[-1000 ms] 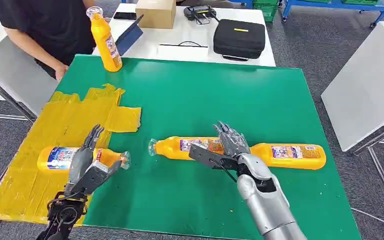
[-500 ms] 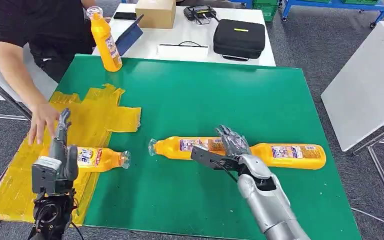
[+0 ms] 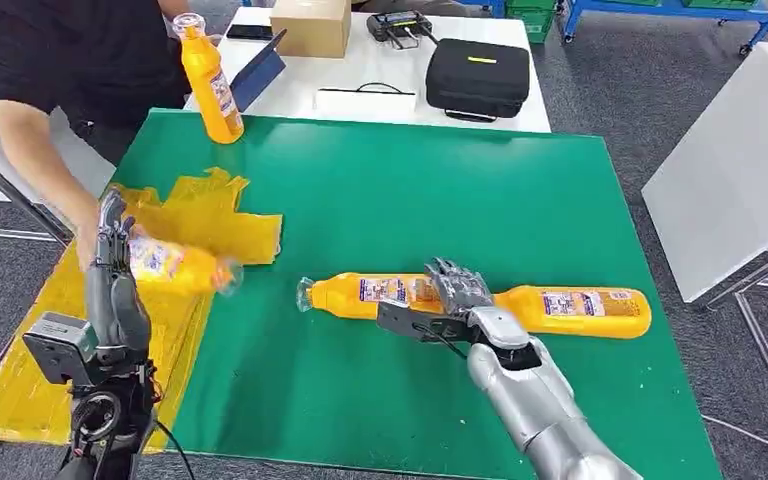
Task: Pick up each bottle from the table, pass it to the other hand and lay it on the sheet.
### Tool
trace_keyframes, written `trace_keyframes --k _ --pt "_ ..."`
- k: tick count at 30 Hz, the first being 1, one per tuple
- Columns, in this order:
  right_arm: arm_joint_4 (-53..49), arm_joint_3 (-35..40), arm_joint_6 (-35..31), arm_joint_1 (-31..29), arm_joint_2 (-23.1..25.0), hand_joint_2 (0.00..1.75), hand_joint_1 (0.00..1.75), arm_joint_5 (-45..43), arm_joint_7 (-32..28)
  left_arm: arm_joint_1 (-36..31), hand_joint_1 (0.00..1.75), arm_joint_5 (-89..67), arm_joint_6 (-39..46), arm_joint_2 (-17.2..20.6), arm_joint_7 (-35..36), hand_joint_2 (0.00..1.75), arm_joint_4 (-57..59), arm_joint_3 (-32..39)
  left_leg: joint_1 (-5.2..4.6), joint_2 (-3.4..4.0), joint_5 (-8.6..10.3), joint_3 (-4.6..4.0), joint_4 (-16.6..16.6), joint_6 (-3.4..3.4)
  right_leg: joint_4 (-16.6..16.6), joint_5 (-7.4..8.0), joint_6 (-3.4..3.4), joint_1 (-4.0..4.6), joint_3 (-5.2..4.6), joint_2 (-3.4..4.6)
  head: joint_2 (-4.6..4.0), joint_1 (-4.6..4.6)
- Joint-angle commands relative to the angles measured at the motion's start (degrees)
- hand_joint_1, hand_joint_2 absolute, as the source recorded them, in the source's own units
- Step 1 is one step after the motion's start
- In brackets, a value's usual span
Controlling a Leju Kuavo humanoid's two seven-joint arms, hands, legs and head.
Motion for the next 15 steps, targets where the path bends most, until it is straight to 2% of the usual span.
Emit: trace_keyframes --k 1,3,7,10,15 --pt "10.25 4.32 0.26 -5.32 0.59 1.75 0.00 0.54 0.20 -2.18 0.00 0.85 -0.16 -0.70 -0.48 0.00 2.93 -1.49 -0.01 0.03 -0.02 0.10 -0.01 -0.06 0.00 -0.03 -0.06 0.02 0.11 -0.18 0.00 0.00" --pt "11.96 5.14 0.67 -5.78 0.92 1.75 0.00 0.86 0.07 -2.35 0.00 1.48 -0.39 -0.47 -0.90 0.00 3.13 -1.66 -0.02 0.09 -0.09 0.27 0.04 -0.14 0.06 -0.10 -0.13 0.05 0.25 -0.30 0.00 0.02" --pt "14.22 6.31 0.35 -6.22 1.48 1.75 0.00 1.46 -0.37 -2.61 0.00 2.03 -0.50 0.12 -1.47 0.00 3.71 -2.23 -0.01 0.02 0.00 0.09 -0.02 -0.06 -0.01 -0.01 -0.05 0.02 0.07 -0.13 0.00 0.00" --pt "16.15 7.87 -2.27 -7.14 2.33 1.75 0.00 3.02 0.41 -2.32 0.00 3.17 0.25 1.36 -2.30 0.00 4.20 -3.37 -0.01 0.08 -0.03 0.24 -0.03 -0.11 -0.01 -0.04 -0.11 0.05 0.21 -0.22 0.00 0.00" --pt "14.96 8.53 -3.37 -8.22 3.13 1.75 0.00 3.77 1.02 -1.56 0.00 4.03 1.13 1.93 -2.88 0.00 3.96 -3.55 -0.02 0.17 -0.04 0.24 -0.02 -0.12 0.02 -0.03 -0.14 0.03 0.17 -0.19 0.00 0.02"
